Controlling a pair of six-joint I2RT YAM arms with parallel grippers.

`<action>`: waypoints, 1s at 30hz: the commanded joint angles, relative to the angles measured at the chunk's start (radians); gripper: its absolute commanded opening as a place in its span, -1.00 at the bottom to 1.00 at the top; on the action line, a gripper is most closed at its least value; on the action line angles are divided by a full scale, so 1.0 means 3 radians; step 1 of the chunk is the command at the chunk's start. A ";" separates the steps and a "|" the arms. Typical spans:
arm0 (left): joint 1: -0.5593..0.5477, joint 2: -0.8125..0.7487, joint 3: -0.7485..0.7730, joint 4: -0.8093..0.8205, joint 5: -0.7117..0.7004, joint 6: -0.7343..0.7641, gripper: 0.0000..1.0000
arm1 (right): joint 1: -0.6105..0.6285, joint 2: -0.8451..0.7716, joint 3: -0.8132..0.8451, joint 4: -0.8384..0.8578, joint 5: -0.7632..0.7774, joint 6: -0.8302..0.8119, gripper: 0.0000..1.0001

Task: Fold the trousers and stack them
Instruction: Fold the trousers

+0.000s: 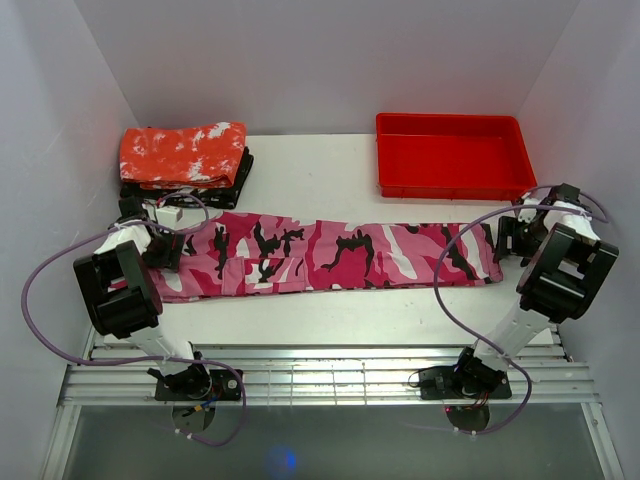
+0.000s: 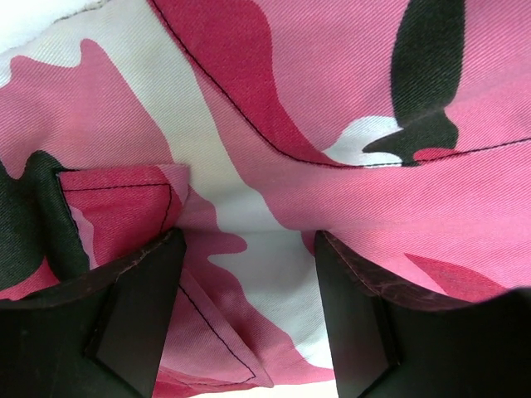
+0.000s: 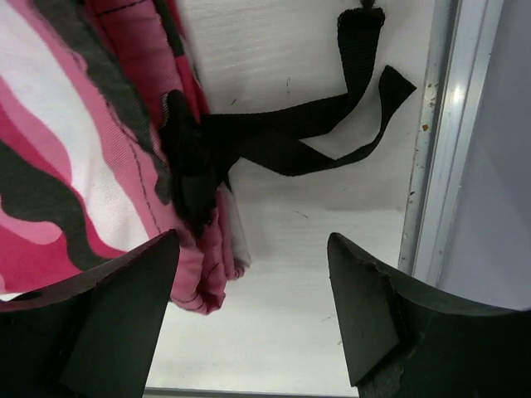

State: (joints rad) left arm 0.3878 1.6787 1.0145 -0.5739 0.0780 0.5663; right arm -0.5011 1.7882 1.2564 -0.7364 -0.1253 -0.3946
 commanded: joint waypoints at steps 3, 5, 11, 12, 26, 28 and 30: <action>0.0006 -0.0109 0.0064 -0.0112 0.0118 0.0020 0.51 | -0.0012 0.0256 -0.0031 0.0210 -0.0235 0.0119 0.54; 0.0006 -0.0104 0.0090 -0.0132 0.0123 0.0015 0.51 | 0.0029 0.0329 -0.0036 0.0164 -0.0303 0.0144 0.47; 0.0006 -0.0084 0.0202 -0.0173 0.0118 -0.0011 0.51 | 0.0059 0.0446 -0.0205 0.0134 -0.0773 0.0190 0.22; 0.0006 -0.0078 0.0218 -0.0178 0.0118 -0.0011 0.51 | 0.0075 0.0467 -0.0225 0.0123 -0.0789 0.0201 0.19; 0.0006 -0.0328 0.0315 -0.0378 0.0512 -0.0144 0.96 | -0.0119 0.0053 0.0091 -0.0199 -0.0712 -0.0034 -0.84; 0.0006 -0.0512 0.0315 -0.0393 0.0624 -0.0164 0.96 | -0.0277 -0.0024 0.0255 -0.0311 -0.0651 -0.0121 -0.85; 0.0006 -0.0620 0.0341 -0.0423 0.0696 -0.0210 0.96 | -0.0385 -0.0075 0.0423 -0.0383 -0.0615 -0.0259 -0.85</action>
State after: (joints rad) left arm 0.3878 1.6047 1.0744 -0.6815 0.1997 0.5251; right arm -0.5495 1.8450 1.2789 -0.7982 -0.3435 -0.3996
